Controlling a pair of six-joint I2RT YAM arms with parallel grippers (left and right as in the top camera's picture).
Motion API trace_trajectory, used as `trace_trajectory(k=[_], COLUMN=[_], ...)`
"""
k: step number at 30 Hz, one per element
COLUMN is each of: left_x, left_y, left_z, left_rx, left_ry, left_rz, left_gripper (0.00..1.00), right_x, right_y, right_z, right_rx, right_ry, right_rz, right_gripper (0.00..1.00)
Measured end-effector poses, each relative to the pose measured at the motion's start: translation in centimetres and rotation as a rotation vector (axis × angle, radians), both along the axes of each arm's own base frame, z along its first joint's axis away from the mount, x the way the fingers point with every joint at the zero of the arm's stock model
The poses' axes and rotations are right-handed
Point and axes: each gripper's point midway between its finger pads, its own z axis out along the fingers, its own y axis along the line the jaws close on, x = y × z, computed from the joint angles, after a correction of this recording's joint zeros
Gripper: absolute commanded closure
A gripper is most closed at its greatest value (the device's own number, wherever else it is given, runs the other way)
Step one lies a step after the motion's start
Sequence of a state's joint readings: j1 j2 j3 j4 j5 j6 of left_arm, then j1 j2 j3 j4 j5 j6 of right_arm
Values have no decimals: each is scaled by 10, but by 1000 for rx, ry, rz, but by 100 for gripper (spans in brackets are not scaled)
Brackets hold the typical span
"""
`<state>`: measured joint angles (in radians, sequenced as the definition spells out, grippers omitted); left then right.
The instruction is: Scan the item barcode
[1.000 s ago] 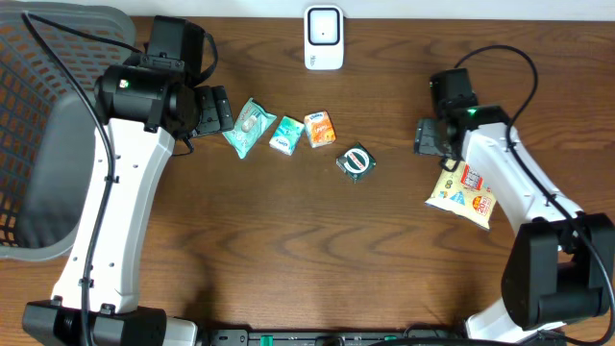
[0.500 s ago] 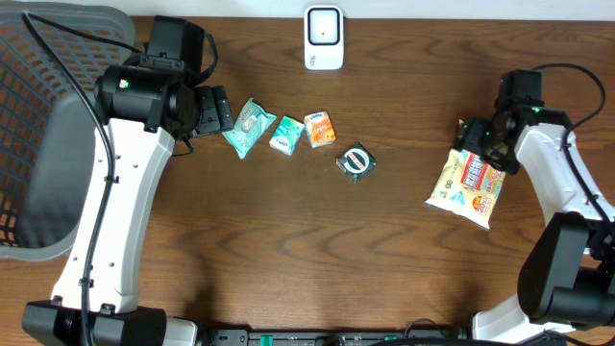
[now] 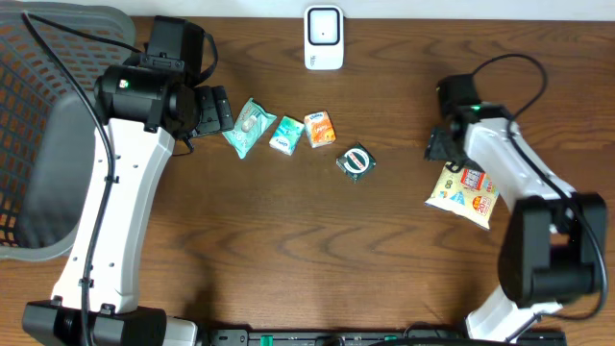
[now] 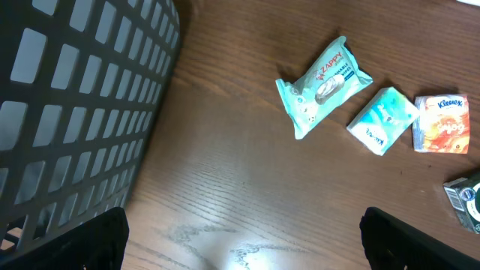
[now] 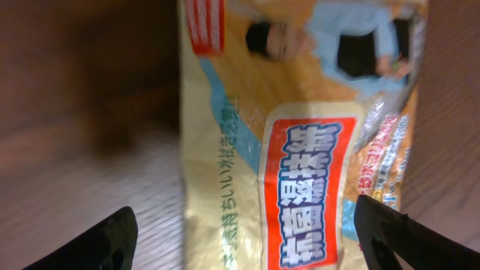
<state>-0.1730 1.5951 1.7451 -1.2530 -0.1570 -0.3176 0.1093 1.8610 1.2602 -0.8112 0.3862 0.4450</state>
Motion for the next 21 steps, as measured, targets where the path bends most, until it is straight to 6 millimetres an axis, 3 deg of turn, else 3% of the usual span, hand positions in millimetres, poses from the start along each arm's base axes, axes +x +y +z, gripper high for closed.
trace_trajectory(k=[4,11,12,16,17,21], left_x=[0,0,0,0,0,0], left_y=[0,0,0,0,0,0], left_z=[0,0,0,0,0,0], left_rx=[0,0,0,0,0,0], left_ry=[0,0,0,0,0,0], left_rz=[0,0,0,0,0,0], left_gripper=[2,2,2,2,2,2], right_x=[-19,-29,-29,-28,-29,-31], right_y=[-14,-32,-33,-36,-37,-40], right_z=[-25,-29,-29,-38,-41,-46], right_rx=[-105,-209,-215,-231,-239,-265], right_ry=[121,169,170,185,197,215], right_rz=[-35,-71,-74,-83,-82,-81], right_gripper=[10,14,20,92,99,99])
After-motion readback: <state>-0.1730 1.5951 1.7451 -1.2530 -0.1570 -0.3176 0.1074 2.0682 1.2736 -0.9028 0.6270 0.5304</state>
